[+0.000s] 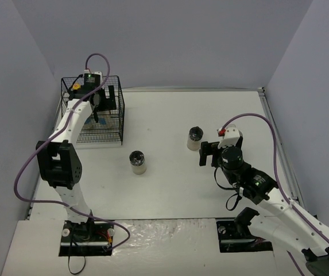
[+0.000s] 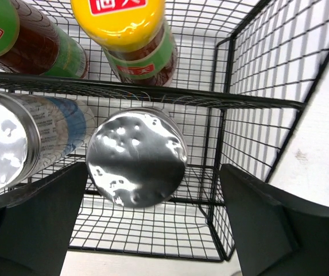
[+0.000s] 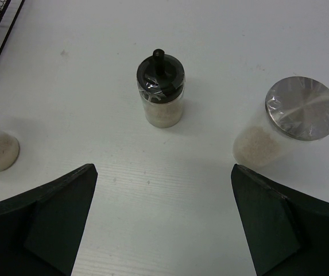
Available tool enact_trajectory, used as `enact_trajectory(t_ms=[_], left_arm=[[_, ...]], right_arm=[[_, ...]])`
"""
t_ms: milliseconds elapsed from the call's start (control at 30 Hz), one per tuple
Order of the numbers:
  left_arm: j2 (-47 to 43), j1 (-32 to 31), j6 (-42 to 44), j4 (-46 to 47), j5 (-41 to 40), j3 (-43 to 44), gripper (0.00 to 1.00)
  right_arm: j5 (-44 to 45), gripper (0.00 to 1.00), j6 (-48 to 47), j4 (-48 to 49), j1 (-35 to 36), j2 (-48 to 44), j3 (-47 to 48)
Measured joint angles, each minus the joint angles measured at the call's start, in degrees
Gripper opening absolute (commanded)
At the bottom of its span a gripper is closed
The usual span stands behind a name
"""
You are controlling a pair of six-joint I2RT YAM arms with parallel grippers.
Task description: Organize the condiment bottles
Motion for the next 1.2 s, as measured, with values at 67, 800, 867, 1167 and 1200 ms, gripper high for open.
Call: enact_trajectory(t_ms=[67,800,867,1167,1200], left_arm=[[-1.3,0.0,-0.35,-0.8,1.41,0.24,0.97],[-44.39,-1.31,1.61,-0.07,6.91,-31.71,0.97],[-47.31,-1.31,2.11,0.35,6.91,-35.61,0.97],[-52.02,-1.31,2.31,2.51,6.31,-44.06,0.97],[-52.11,-1.31,2.31,2.58,5.88,-44.21,0.97]], right_arm=[[-0.27,1.0,0.03,0.0,0.0,-0.3,0.0],[2.93,1.0,7.6,-3.12,-19.05,7.93,4.22],[2.5,1.0,7.75,-3.15,-21.82,10.09,5.46],[-0.83,1.0,8.39,-0.82,-30.64,21.72,8.06],[-1.5,1.0,8.42,0.29,-30.99,22.45,8.12]])
